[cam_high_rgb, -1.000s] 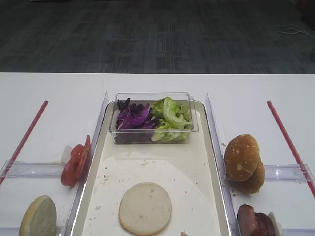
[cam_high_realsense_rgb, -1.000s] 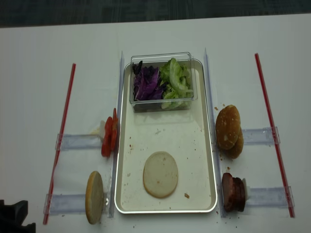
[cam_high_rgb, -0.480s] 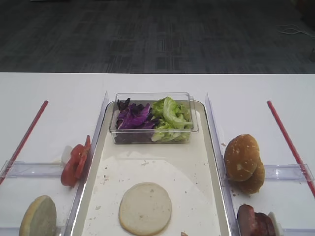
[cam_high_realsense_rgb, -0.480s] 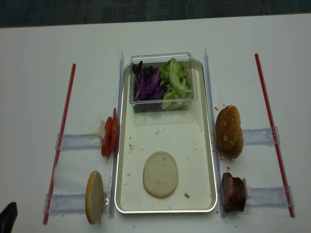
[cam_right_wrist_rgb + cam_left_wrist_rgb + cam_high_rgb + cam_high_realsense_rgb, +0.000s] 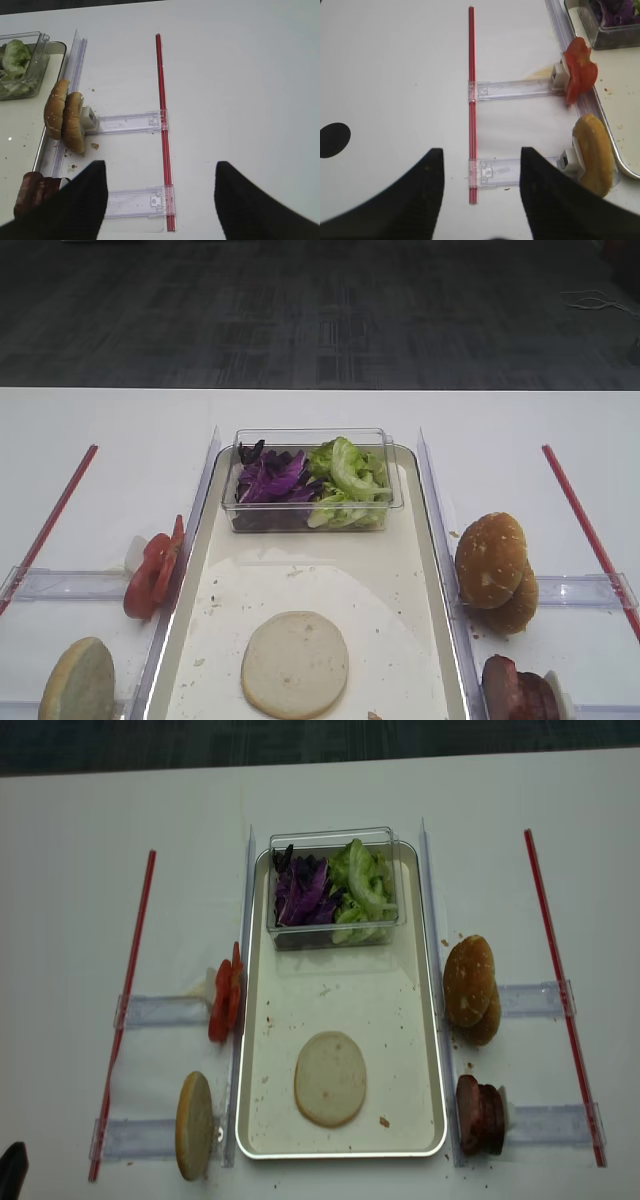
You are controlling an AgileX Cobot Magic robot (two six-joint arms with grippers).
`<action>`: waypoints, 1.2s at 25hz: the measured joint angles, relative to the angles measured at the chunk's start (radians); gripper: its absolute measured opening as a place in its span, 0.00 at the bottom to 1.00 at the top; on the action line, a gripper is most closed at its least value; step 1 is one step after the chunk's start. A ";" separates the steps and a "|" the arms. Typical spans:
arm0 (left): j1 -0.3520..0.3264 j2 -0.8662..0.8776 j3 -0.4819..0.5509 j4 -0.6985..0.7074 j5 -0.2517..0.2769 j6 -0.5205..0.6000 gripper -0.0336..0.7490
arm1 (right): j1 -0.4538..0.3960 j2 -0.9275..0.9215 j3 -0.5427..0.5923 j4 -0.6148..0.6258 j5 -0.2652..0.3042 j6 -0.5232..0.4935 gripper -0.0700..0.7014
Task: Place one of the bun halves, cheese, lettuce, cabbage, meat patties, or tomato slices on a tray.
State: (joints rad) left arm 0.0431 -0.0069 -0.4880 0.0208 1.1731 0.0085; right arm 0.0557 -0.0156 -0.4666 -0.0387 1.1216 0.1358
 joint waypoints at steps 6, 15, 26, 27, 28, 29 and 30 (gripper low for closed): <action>0.000 -0.008 0.000 0.000 0.003 -0.008 0.50 | 0.000 0.000 0.000 0.000 0.000 0.000 0.70; 0.000 -0.009 0.000 0.012 0.003 -0.025 0.50 | 0.000 0.000 0.000 0.000 0.000 0.000 0.70; 0.000 -0.009 0.000 0.015 0.003 -0.027 0.50 | 0.000 0.000 0.000 0.000 0.000 0.000 0.70; 0.000 -0.009 0.000 0.015 0.003 -0.027 0.50 | 0.000 0.000 0.000 0.000 0.000 0.000 0.70; 0.000 -0.009 0.000 0.015 0.003 -0.027 0.51 | 0.000 0.000 0.000 0.000 0.000 0.000 0.70; 0.000 -0.009 0.000 0.015 0.003 -0.027 0.51 | 0.000 0.000 0.000 0.000 0.000 0.000 0.70; 0.000 -0.009 0.000 0.015 0.003 -0.027 0.52 | 0.000 0.000 0.000 0.000 0.000 0.000 0.70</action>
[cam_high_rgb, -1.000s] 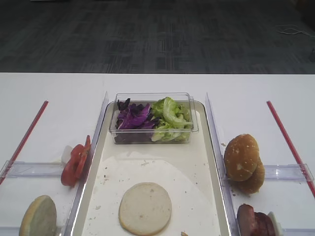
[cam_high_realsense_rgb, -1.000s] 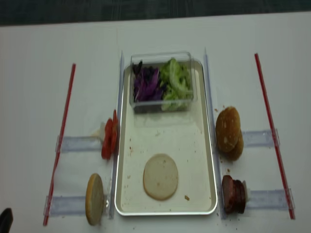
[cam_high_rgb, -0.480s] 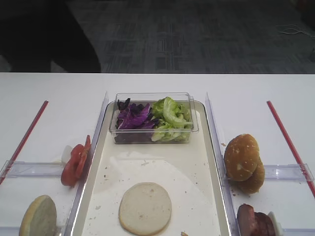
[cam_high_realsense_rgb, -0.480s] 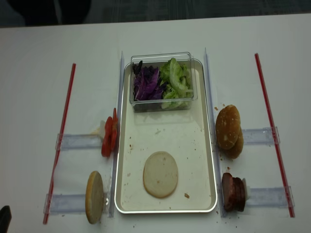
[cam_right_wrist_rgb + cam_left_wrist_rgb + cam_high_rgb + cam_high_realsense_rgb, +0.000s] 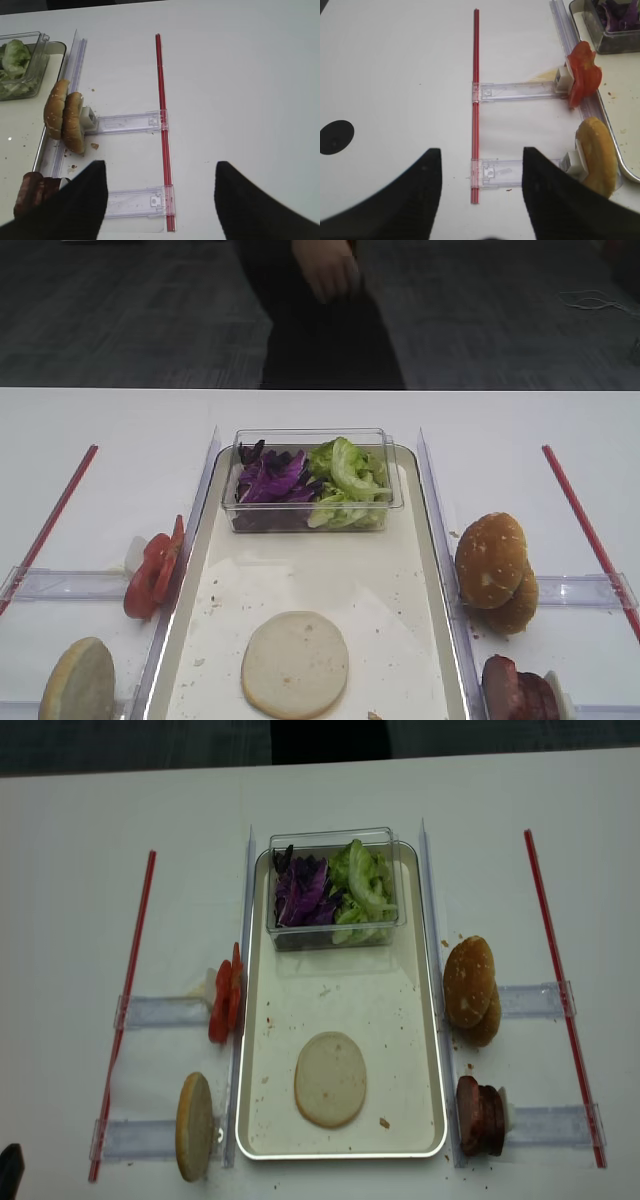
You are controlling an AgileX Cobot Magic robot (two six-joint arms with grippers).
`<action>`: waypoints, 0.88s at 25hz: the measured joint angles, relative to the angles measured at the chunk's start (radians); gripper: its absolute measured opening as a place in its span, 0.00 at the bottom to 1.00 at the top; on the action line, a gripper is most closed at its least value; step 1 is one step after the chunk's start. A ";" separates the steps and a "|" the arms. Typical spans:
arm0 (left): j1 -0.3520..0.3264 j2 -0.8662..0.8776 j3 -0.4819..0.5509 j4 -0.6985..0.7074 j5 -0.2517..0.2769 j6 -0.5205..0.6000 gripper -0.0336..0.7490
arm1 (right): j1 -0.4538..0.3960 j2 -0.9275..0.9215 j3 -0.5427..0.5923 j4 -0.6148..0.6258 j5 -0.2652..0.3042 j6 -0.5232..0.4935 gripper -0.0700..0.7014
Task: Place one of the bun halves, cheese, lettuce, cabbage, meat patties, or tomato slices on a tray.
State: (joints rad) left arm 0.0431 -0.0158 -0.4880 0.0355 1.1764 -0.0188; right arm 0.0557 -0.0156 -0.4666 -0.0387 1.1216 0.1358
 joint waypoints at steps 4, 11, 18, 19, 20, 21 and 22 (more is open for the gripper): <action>0.000 0.000 0.000 0.000 0.000 0.000 0.55 | 0.000 0.000 0.000 0.000 0.000 0.000 0.70; 0.000 0.000 0.000 0.000 0.000 -0.006 0.55 | 0.000 0.000 0.000 0.000 0.000 0.000 0.70; 0.000 0.000 0.000 0.000 0.000 -0.019 0.55 | 0.000 0.000 0.000 0.000 0.000 0.000 0.70; 0.000 0.000 0.000 0.000 0.000 -0.019 0.55 | 0.000 0.000 0.000 0.000 0.000 0.000 0.70; 0.000 0.000 0.000 0.000 0.000 -0.019 0.55 | 0.000 0.000 0.000 0.000 0.000 0.000 0.70; 0.000 0.000 0.000 0.000 0.000 -0.019 0.55 | 0.000 0.000 0.000 0.000 0.000 0.000 0.70; 0.000 0.000 0.000 0.000 0.000 -0.019 0.55 | 0.000 0.000 0.000 0.000 0.000 0.000 0.70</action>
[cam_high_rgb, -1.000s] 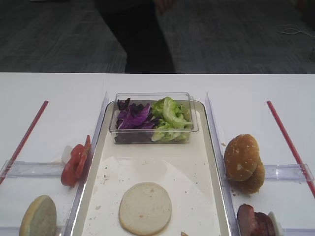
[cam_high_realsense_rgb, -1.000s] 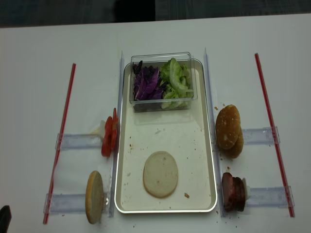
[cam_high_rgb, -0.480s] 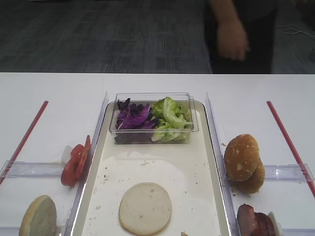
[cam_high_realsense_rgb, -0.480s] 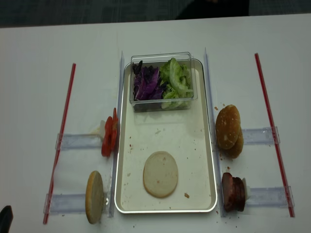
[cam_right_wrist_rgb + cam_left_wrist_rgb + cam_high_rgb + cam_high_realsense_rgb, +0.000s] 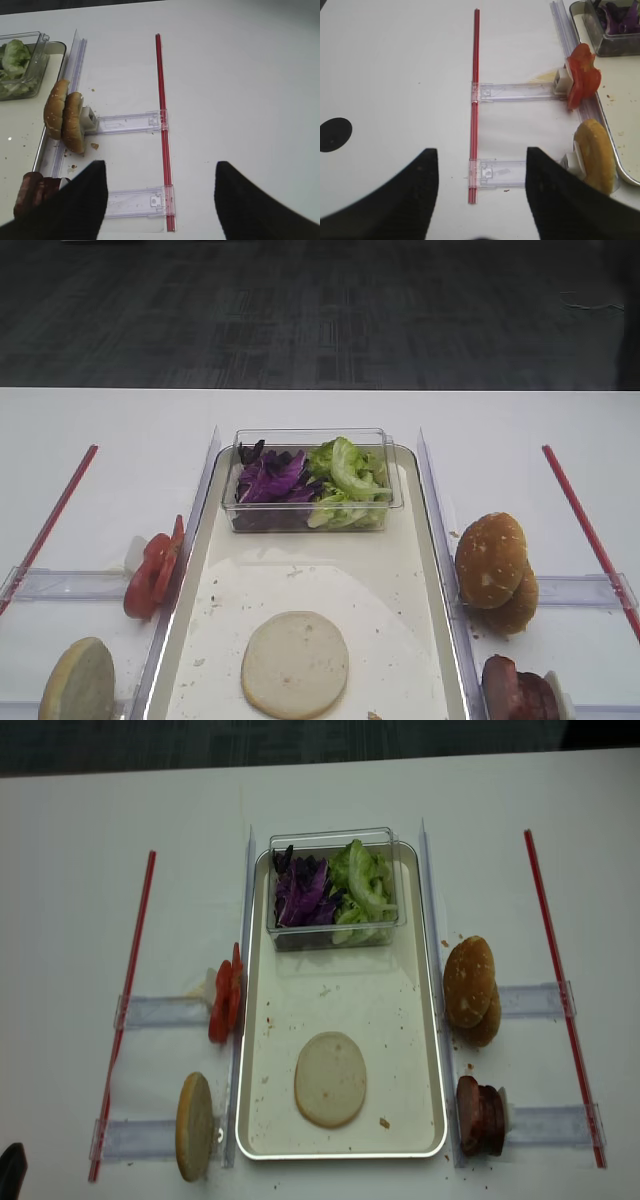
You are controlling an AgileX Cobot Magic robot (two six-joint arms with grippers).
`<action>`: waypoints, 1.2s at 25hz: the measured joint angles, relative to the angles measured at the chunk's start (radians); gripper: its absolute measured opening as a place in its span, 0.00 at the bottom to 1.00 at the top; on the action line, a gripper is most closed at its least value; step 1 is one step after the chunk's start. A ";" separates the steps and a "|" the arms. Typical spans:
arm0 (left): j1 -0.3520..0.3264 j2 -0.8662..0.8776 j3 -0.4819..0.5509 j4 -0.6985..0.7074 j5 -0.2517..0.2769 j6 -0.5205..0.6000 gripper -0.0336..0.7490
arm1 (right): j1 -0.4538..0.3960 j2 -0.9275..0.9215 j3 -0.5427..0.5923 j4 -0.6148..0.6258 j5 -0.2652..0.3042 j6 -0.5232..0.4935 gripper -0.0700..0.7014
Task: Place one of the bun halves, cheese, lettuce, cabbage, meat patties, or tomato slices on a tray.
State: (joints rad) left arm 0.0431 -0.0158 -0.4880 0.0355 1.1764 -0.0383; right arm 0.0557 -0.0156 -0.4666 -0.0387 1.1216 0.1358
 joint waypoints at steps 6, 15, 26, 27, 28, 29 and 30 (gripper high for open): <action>0.000 0.000 0.000 0.000 0.000 0.000 0.55 | 0.000 0.000 0.000 0.000 0.000 0.000 0.70; 0.000 0.000 0.000 0.000 0.000 0.000 0.55 | 0.000 0.000 0.000 0.000 0.000 0.000 0.70; 0.000 0.000 0.000 0.000 0.000 -0.002 0.55 | 0.000 0.000 0.000 0.000 0.000 0.000 0.70; 0.000 0.000 0.000 0.000 0.000 -0.002 0.55 | 0.000 0.000 0.000 0.000 0.000 0.000 0.70; 0.000 0.000 0.000 0.000 0.000 -0.002 0.55 | 0.000 0.000 0.000 0.000 0.000 0.000 0.70; 0.000 0.000 0.000 0.000 0.000 -0.002 0.55 | 0.000 0.000 0.000 0.000 0.000 0.000 0.70; 0.000 0.000 0.000 0.000 0.000 -0.002 0.55 | 0.000 0.000 0.000 0.000 0.000 0.000 0.70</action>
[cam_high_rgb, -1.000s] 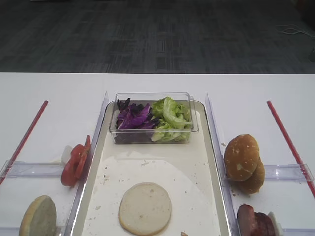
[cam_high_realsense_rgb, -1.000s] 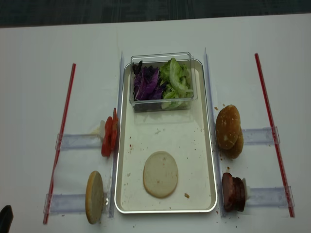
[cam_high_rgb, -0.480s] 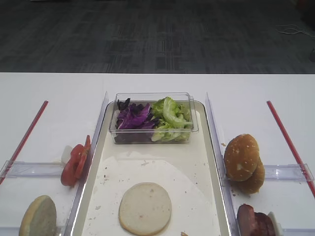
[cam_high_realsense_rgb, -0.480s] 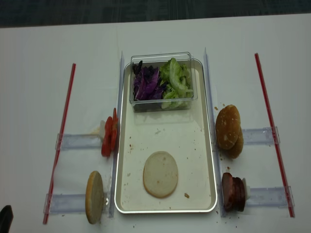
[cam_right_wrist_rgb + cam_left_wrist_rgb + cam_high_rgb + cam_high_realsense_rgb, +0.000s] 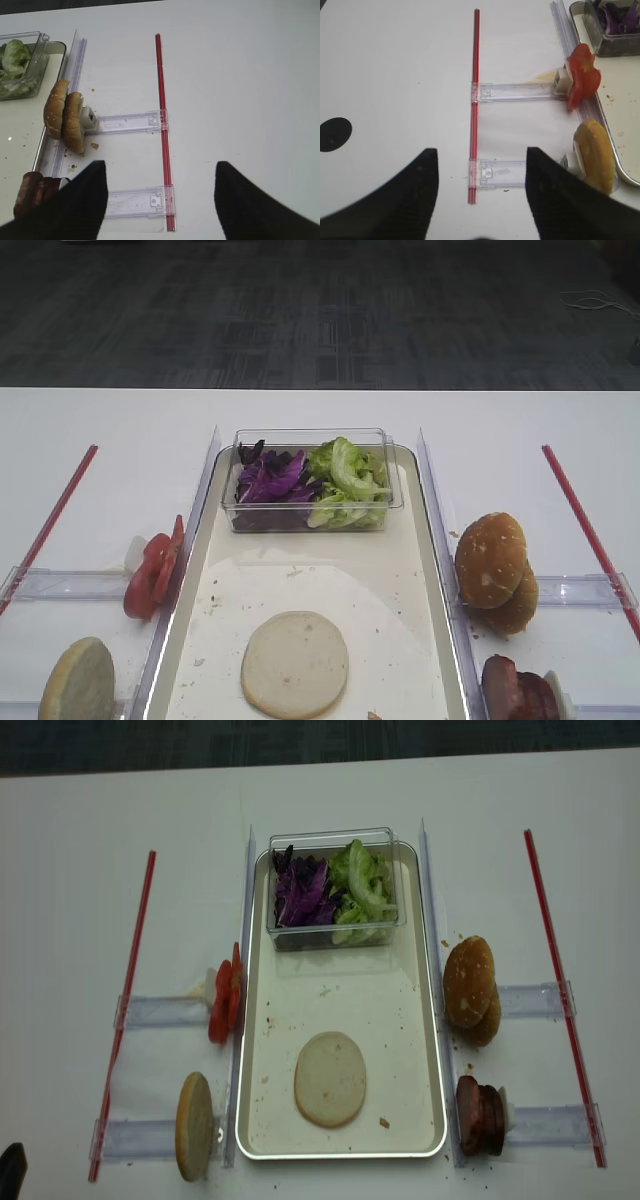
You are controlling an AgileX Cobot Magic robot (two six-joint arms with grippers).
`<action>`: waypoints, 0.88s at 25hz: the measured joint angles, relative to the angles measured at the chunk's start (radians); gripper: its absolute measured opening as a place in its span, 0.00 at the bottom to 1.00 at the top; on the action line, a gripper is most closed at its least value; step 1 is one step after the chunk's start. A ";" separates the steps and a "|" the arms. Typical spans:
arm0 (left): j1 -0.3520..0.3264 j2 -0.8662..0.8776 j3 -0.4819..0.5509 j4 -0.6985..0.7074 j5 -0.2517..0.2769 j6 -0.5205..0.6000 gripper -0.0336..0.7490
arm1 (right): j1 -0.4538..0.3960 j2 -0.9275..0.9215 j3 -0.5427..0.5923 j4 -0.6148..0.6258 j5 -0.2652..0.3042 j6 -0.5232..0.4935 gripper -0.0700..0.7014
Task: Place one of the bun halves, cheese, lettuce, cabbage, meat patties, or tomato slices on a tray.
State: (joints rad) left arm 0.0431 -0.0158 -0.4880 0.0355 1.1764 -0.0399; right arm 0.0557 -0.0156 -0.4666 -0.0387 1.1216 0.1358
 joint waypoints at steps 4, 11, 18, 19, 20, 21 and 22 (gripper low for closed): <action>0.000 0.000 0.000 0.000 0.000 0.000 0.55 | 0.000 0.000 0.000 0.000 0.000 0.000 0.70; 0.000 0.000 0.000 0.000 0.000 0.000 0.55 | 0.000 0.000 0.000 0.000 0.000 0.000 0.70; 0.000 0.000 0.000 0.000 0.000 0.000 0.55 | 0.000 0.000 0.000 0.000 0.000 0.000 0.70; 0.000 0.000 0.000 0.000 0.000 0.000 0.55 | 0.000 0.000 0.000 0.000 0.000 0.000 0.70; 0.000 0.000 0.000 0.000 0.000 0.000 0.55 | 0.000 0.000 0.000 0.000 0.000 0.000 0.70; 0.000 0.000 0.000 0.000 0.000 0.000 0.55 | 0.000 0.000 0.000 0.000 0.000 0.000 0.70; 0.000 0.000 0.000 0.000 0.000 0.000 0.55 | 0.000 0.000 0.000 0.000 0.000 0.000 0.70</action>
State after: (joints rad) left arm 0.0431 -0.0158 -0.4880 0.0355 1.1764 -0.0404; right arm 0.0557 -0.0156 -0.4666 -0.0387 1.1216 0.1358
